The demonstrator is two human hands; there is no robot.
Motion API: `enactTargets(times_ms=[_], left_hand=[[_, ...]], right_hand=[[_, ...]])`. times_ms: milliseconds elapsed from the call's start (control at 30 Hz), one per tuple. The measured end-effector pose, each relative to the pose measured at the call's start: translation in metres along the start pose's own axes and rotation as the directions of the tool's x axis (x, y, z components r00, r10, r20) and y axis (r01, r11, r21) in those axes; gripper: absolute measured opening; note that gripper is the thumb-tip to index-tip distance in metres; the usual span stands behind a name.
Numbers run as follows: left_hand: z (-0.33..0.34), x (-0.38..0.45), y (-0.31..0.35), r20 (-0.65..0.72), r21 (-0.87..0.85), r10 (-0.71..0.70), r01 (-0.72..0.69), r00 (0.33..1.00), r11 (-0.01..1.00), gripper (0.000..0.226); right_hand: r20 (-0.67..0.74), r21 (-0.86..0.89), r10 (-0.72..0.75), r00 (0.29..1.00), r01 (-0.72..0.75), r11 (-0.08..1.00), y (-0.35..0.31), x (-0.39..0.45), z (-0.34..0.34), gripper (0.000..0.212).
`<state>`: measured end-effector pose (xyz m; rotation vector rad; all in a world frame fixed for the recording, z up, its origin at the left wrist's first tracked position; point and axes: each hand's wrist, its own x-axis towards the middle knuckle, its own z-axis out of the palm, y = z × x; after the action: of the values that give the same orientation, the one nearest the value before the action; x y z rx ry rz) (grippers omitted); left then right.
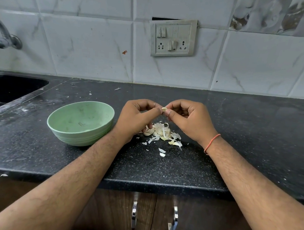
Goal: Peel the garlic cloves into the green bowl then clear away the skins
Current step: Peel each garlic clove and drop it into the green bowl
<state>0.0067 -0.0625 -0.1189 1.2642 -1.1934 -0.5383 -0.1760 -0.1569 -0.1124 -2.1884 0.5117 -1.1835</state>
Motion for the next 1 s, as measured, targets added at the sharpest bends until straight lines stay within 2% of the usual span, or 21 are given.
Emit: enactTargets(times_ms=[200,300,567,800,1000], left_hand=[[-0.003,-0.007,0.011,0.024,-0.054,-0.022,0.023,0.999,0.998,0.006],[-0.009,-0.010,0.025,0.031,-0.006,-0.019,0.019,0.999,1.000,0.008],[-0.027,-0.013,0.089,-0.016,0.141,0.041,-0.039,0.999,0.989,0.014],[-0.084,-0.028,0.119,-0.010,0.191,0.017,-0.015,1.000,0.981,0.015],[-0.126,-0.041,0.118,-0.028,0.244,-0.016,0.022,0.999,0.970,0.016]], right_hand=[[0.033,0.005,0.028,0.999,-0.029,1.000,-0.013,-0.001,-0.008,0.007],[0.075,0.016,0.036,0.997,-0.038,0.999,-0.023,0.004,-0.012,0.008],[0.078,0.284,0.126,0.989,-0.143,0.948,-0.063,0.023,-0.017,0.008],[0.205,0.421,0.150,0.967,-0.225,0.879,-0.096,0.039,0.022,0.007],[0.283,0.441,0.140,0.949,-0.258,0.859,-0.115,0.044,0.064,0.004]])
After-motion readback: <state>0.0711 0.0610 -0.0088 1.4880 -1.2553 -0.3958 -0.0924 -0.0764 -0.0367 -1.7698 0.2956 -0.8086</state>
